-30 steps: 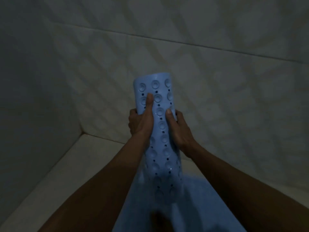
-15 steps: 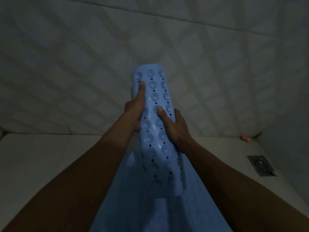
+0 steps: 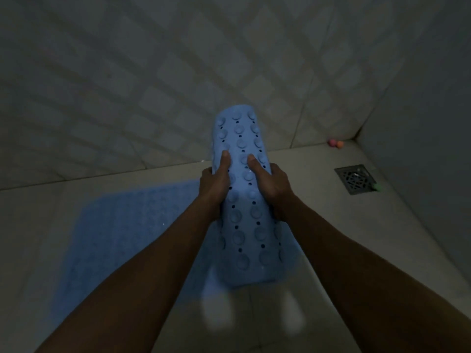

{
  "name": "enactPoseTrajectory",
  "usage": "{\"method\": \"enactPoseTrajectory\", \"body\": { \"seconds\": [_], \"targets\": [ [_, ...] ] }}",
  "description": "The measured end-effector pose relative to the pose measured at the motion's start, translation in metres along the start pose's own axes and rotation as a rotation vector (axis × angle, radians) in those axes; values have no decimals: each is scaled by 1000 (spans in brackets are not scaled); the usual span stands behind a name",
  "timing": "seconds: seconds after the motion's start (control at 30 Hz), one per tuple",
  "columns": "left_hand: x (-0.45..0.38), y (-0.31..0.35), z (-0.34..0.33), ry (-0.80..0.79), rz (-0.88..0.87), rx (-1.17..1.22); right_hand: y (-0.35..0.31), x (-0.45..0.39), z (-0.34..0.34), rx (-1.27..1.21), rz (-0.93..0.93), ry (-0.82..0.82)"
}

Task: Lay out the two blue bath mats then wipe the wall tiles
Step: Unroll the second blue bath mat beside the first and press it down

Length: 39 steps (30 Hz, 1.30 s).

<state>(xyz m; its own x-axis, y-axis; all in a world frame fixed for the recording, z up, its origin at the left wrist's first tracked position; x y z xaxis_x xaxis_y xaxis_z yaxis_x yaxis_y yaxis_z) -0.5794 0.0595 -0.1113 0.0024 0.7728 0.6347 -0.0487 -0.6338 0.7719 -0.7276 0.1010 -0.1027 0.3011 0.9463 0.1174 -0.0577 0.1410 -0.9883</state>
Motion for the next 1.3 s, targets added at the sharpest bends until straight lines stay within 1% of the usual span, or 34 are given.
{"method": "enactPoseTrajectory", "body": {
  "seconds": [0.13,0.27,0.37,0.53,0.67,0.73,0.87,1.0,1.17,1.23,1.3],
  "targets": [
    [35,-16,-9,161,-54,-36,9,14,21,-80,-47,-114],
    [78,-29,-3,294,-46,-53,12,36,17,-101,-159,-271],
    [110,-35,4,379,-51,-58,6,59,10,-104,-171,-383],
    [146,-60,30,482,-57,-47,3,102,-3,-140,-183,-457],
    [156,-95,58,421,-70,13,14,135,-22,-83,-188,-477],
    [158,-116,69,370,-46,44,19,154,-27,-42,-198,-464],
    [158,-163,80,214,26,120,28,195,-25,28,-197,-367],
    [163,-196,69,112,57,187,43,230,-12,43,-228,-230],
    [178,-229,34,-45,112,278,59,260,28,137,-240,-134],
    [182,-240,18,-65,105,279,73,262,44,141,-256,-128],
    [182,-253,7,-10,99,310,84,263,57,82,-266,-144]
  ]
}}
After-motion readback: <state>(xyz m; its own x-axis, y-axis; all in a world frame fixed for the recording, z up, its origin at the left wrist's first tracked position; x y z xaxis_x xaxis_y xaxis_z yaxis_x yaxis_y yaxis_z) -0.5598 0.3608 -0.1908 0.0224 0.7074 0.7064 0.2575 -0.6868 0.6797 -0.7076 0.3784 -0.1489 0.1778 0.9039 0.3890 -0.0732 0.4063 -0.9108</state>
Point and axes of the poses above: each hand's wrist, its own x-axis away from the middle knuckle, its own z-axis out of the back of the hand, y = z × x, the point moved 5 cm from there along -x, towards the middle knuckle, and after that the axes turned 10 degrees about z, right-handed, at the moved point
